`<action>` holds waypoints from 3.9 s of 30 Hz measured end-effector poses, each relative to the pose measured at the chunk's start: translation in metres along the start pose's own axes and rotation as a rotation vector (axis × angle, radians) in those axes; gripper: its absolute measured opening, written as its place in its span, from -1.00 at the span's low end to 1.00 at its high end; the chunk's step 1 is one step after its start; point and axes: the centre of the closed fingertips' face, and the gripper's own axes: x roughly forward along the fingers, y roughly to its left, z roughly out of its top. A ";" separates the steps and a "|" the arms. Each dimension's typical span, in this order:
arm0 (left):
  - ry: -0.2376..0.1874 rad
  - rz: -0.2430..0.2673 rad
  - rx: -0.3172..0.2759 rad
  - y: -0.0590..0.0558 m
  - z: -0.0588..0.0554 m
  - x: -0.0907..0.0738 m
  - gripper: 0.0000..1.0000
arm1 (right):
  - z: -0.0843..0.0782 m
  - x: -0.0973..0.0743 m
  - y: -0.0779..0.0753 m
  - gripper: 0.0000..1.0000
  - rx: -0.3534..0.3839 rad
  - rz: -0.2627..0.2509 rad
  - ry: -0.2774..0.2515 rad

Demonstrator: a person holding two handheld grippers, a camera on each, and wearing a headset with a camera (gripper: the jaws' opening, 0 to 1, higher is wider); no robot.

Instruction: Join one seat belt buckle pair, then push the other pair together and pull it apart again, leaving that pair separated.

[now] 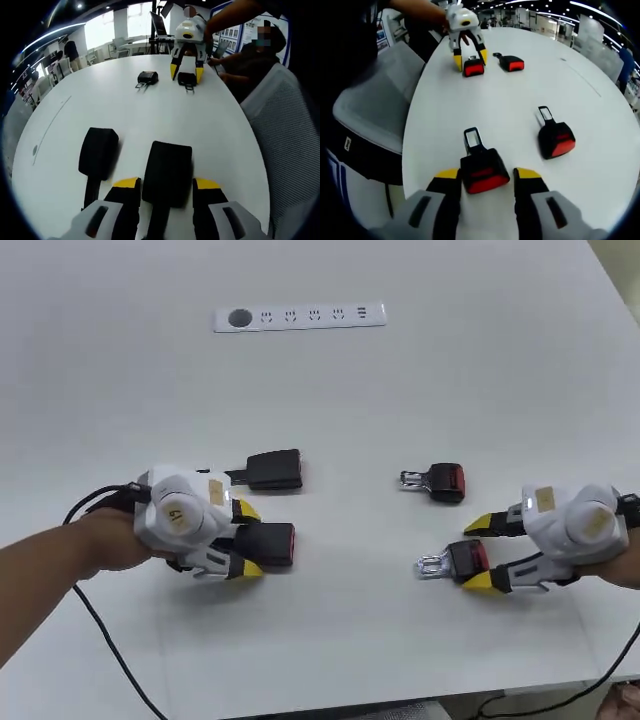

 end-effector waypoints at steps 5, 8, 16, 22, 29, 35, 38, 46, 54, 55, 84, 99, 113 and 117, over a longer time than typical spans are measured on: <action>-0.017 0.003 -0.001 0.005 -0.002 -0.001 -0.27 | 0.001 0.000 0.000 -0.22 0.011 0.001 0.006; -0.015 -0.009 0.033 0.004 -0.001 0.000 -0.28 | 0.002 0.000 0.000 -0.23 0.029 -0.008 0.004; -0.021 -0.006 0.042 0.004 0.000 0.000 -0.29 | 0.007 0.005 -0.002 -0.24 0.134 -0.059 -0.039; -0.002 -0.005 0.043 0.005 -0.002 0.001 -0.30 | 0.007 0.009 -0.006 -0.25 0.132 -0.079 -0.047; 0.008 -0.008 0.047 0.005 -0.003 0.001 -0.30 | 0.015 0.017 -0.006 -0.25 0.115 -0.074 -0.056; 0.017 -0.008 0.045 0.004 -0.004 0.002 -0.30 | 0.026 0.026 -0.006 -0.25 0.110 -0.076 -0.067; 0.020 -0.008 0.044 0.004 -0.004 0.002 -0.31 | 0.033 0.031 -0.005 -0.25 0.104 -0.077 -0.075; 0.028 -0.009 0.045 0.005 -0.004 0.002 -0.31 | 0.052 0.044 -0.003 -0.25 0.089 -0.073 -0.094; 0.028 -0.009 0.043 0.006 -0.004 0.002 -0.31 | 0.072 0.057 -0.001 -0.25 0.080 -0.069 -0.116; 0.028 -0.009 0.042 0.006 -0.004 0.002 -0.31 | 0.074 0.058 0.000 -0.25 0.076 -0.067 -0.118; 0.037 -0.008 0.041 0.006 -0.004 0.002 -0.31 | 0.131 0.098 0.004 -0.25 0.065 -0.060 -0.122; 0.065 -0.021 0.058 0.004 -0.004 0.002 -0.33 | 0.143 0.106 0.007 -0.28 0.076 -0.065 -0.120; 0.072 -0.019 0.053 0.003 -0.003 0.003 -0.33 | 0.153 0.113 0.008 -0.29 0.076 -0.065 -0.107; 0.069 -0.022 0.047 0.002 -0.004 0.002 -0.33 | 0.152 0.113 0.007 -0.29 0.091 -0.071 -0.099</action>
